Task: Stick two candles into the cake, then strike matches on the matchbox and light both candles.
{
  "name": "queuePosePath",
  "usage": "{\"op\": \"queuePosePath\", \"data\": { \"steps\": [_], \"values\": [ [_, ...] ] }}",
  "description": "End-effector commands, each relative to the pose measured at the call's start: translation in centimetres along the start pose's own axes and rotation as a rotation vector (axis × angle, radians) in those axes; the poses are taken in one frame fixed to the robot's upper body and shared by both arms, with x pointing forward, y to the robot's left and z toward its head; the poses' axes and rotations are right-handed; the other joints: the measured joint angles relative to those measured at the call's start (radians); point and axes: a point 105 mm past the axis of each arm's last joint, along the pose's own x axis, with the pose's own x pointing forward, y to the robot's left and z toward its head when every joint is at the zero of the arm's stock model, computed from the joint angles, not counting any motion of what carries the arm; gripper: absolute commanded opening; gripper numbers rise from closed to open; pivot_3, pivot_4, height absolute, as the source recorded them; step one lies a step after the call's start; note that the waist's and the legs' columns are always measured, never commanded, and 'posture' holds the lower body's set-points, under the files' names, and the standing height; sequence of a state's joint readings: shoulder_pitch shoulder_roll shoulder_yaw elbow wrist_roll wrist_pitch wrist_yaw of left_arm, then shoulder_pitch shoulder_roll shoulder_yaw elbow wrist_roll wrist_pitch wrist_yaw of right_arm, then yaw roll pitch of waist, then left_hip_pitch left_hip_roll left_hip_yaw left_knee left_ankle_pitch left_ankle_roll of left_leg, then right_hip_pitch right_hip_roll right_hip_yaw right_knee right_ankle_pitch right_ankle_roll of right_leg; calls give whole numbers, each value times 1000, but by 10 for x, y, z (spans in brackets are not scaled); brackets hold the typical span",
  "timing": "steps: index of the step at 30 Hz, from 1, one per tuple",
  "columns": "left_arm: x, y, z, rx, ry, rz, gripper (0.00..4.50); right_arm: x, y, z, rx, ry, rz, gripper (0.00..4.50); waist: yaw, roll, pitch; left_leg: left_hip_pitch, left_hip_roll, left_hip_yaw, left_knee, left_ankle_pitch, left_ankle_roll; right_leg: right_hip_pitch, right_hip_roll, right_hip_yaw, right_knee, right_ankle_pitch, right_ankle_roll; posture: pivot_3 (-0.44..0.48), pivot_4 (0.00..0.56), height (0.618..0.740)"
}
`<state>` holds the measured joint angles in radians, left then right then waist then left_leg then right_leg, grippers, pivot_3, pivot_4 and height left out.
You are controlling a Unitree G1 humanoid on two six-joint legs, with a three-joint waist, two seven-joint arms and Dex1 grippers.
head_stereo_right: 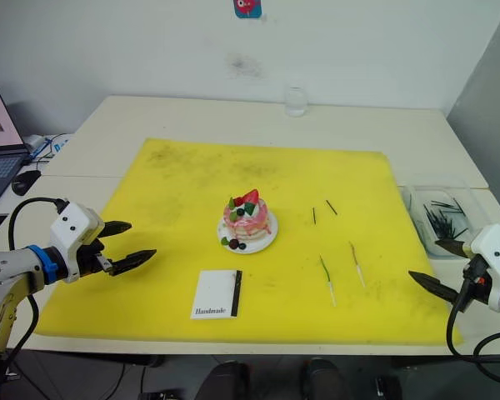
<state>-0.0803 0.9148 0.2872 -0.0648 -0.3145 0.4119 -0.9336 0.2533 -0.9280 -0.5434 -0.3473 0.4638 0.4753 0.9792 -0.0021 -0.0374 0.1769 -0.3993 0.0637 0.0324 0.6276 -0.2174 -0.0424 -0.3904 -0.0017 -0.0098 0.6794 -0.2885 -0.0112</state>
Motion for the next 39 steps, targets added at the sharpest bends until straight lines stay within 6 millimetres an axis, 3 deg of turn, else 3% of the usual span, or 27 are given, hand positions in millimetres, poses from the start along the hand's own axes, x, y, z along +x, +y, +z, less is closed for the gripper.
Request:
{"op": "queuePosePath", "data": {
  "steps": [1,19,26,34,39],
  "values": [
    [-4,-1,2,0,-13,-22,4500,0,0,9,-25,-29,-1,4481,0,0,0,0,0,0,0,0,0,0,0,0,0,0,0,0,150,740],
    [-3,-2,2,-9,-45,-71,4500,3,3,10,-23,-40,5,4481,0,0,0,0,0,0,0,0,0,0,0,0,0,0,0,0,150,740],
    [-7,-2,-7,-11,-27,-111,4500,4,4,11,-24,-45,3,4481,0,0,0,0,0,0,0,0,0,0,0,0,0,0,0,0,150,740],
    [-2,-16,10,-18,-98,-178,4500,3,5,13,-25,-60,-18,4481,0,0,0,0,0,0,0,0,0,0,0,0,0,0,0,0,150,740],
    [-5,-35,32,-53,-138,-296,4500,2,22,27,-39,-84,7,4481,0,0,0,0,0,0,0,0,0,0,0,0,1,0,0,0,150,740]
  ]
}}
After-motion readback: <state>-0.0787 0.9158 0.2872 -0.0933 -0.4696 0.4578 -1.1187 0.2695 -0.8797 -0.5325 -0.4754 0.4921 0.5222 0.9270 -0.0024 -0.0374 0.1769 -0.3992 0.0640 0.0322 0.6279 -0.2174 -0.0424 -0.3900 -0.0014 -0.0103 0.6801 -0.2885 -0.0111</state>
